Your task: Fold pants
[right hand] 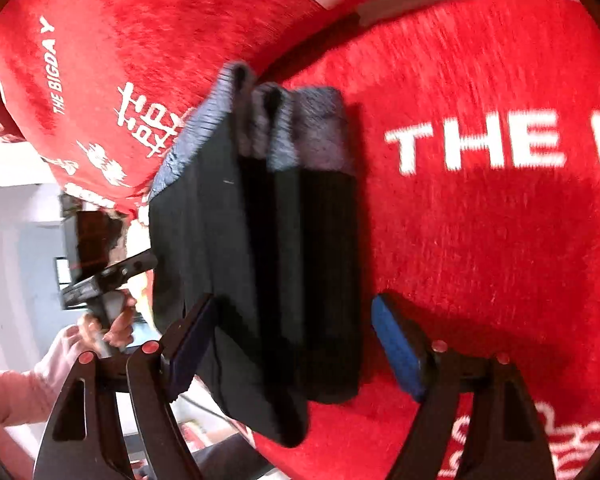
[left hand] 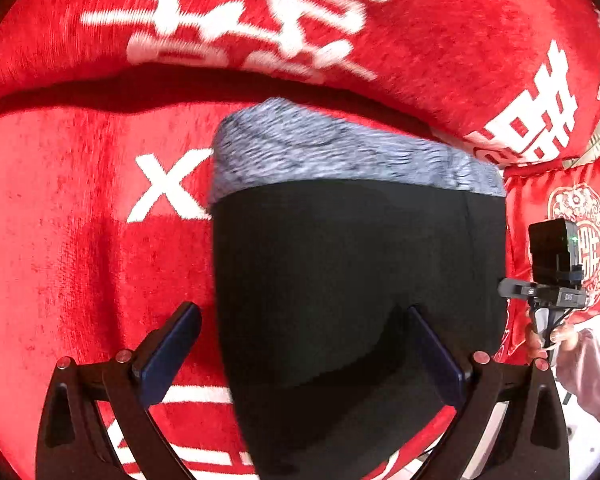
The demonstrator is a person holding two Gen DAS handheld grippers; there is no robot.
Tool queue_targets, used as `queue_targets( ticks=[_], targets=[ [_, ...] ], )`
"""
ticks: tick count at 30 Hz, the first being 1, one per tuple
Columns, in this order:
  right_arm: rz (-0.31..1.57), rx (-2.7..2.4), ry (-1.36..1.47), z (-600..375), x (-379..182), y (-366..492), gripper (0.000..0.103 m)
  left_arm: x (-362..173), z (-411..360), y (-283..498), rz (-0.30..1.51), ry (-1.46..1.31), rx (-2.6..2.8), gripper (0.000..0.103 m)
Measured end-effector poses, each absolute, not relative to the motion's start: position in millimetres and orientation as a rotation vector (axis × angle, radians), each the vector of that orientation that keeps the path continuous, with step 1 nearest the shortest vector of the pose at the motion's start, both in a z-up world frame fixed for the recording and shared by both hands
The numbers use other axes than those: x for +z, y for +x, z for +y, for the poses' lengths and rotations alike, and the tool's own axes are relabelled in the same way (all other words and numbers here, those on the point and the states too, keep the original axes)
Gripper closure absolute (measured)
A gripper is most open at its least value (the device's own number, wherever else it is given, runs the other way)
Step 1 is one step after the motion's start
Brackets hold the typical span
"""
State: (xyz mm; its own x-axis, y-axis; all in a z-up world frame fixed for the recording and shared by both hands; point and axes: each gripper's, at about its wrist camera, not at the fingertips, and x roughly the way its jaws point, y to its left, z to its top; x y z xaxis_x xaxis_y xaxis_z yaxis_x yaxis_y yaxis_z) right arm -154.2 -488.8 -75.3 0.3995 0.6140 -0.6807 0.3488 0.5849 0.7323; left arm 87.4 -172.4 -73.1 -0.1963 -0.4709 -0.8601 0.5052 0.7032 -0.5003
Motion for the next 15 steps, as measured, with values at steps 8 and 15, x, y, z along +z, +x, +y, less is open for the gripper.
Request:
queue_targets(
  ticks=[8,15],
  targets=[
    [1.137,0.374,1.063,-484.8,-87.8,-138.1,0.02,-83.0,-189.7,70.8,1.527,0.026,-0.982,0.001],
    [1.236,0.258,1.111,-481.6,-88.1,-129.5,0.031,-71.1,-185.0,64.8,1.453,-0.034,-0.932,0.026]
  ],
)
